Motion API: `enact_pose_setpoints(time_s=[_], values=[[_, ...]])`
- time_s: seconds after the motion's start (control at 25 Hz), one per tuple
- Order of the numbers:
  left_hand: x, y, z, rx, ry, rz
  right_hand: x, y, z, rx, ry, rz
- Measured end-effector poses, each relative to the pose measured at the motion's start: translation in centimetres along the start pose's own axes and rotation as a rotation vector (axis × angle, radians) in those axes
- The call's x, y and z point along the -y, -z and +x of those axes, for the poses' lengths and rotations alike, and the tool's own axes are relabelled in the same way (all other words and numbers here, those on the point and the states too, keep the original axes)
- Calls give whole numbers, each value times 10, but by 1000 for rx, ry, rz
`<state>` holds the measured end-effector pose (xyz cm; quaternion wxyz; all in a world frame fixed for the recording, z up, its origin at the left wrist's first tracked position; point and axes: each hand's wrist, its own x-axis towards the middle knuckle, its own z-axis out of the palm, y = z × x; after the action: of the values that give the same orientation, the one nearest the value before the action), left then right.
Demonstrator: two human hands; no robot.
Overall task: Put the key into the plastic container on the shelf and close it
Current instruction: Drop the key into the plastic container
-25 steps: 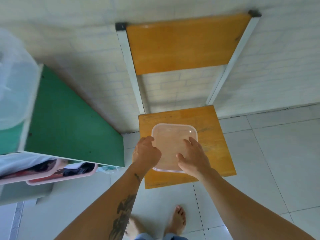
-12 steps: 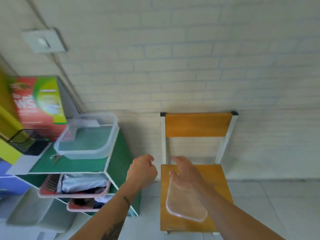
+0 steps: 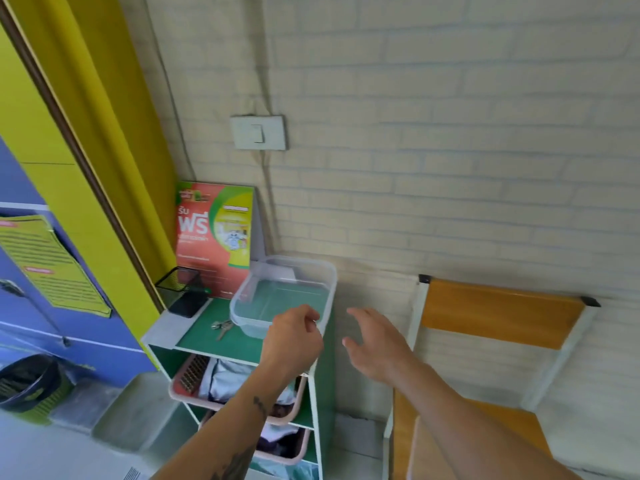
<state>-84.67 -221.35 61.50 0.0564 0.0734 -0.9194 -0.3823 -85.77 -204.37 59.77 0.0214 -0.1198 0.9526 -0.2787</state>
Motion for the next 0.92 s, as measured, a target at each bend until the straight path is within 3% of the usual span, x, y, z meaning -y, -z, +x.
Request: enact_pose_setpoints(time_s=[0.36, 0.52, 0.72, 0.92], values=[[130, 79, 85, -200, -2, -144, 84, -81, 76, 67, 61, -255], [176, 76, 108, -82, 12, 22, 96, -99, 87, 155, 16, -340], [211, 58, 117, 205, 22, 345, 97, -108, 90, 174, 55, -463], [216, 55, 123, 218, -37, 396, 97, -113, 92, 138, 43, -472]])
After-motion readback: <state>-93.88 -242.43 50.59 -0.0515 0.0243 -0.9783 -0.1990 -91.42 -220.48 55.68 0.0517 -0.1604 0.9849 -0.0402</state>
